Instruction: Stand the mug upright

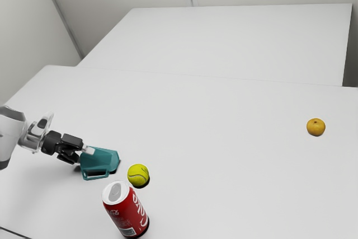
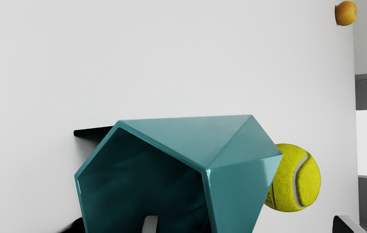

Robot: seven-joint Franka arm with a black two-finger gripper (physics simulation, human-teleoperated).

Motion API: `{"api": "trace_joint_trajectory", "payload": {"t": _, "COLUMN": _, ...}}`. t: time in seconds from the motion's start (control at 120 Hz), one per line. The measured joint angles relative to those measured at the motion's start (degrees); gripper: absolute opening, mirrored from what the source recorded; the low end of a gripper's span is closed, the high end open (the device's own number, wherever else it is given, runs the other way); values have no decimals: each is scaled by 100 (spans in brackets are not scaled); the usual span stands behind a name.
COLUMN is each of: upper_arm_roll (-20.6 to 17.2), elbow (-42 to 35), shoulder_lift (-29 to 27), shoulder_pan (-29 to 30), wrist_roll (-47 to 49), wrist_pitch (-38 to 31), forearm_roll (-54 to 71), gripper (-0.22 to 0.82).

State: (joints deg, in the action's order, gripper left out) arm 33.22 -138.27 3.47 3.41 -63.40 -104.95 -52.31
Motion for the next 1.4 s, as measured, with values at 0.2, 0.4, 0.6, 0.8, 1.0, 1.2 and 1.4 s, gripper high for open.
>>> {"api": "trace_joint_trajectory", "payload": {"t": 0.2, "upper_arm_roll": 0, "elbow": 0, "shoulder_lift": 0, "shoulder_pan": 2, "wrist_roll": -23, "wrist_pitch": 30, "forearm_roll": -28, "gripper": 49}}
{"api": "trace_joint_trajectory", "payload": {"t": 0.4, "upper_arm_roll": 0, "elbow": 0, "shoulder_lift": 0, "shoulder_pan": -7, "wrist_roll": -41, "wrist_pitch": 43, "forearm_roll": -64, "gripper": 38}}
{"api": "trace_joint_trajectory", "payload": {"t": 0.6, "upper_arm_roll": 0, "elbow": 0, "shoulder_lift": 9, "shoulder_pan": -13, "wrist_roll": -54, "wrist_pitch": 44, "forearm_roll": -80, "gripper": 25}}
{"api": "trace_joint_trajectory", "payload": {"t": 0.8, "upper_arm_roll": 0, "elbow": 0, "shoulder_lift": 8, "shoulder_pan": -16, "wrist_roll": -63, "wrist_pitch": 48, "forearm_roll": -85, "gripper": 14}}
{"api": "trace_joint_trajectory", "payload": {"t": 1.0, "upper_arm_roll": -1, "elbow": 4, "shoulder_lift": 2, "shoulder_pan": -28, "wrist_roll": -68, "wrist_pitch": 50, "forearm_roll": -83, "gripper": -2}}
{"api": "trace_joint_trajectory", "payload": {"t": 1.2, "upper_arm_roll": -2, "elbow": 33, "shoulder_lift": -45, "shoulder_pan": -112, "wrist_roll": -75, "wrist_pitch": -17, "forearm_roll": -62, "gripper": -11}}
{"api": "trace_joint_trajectory", "payload": {"t": 1.4, "upper_arm_roll": -16, "elbow": 56, "shoulder_lift": -344, "shoulder_pan": -169, "wrist_roll": -79, "wrist_pitch": -74, "forearm_roll": 17, "gripper": -15}}
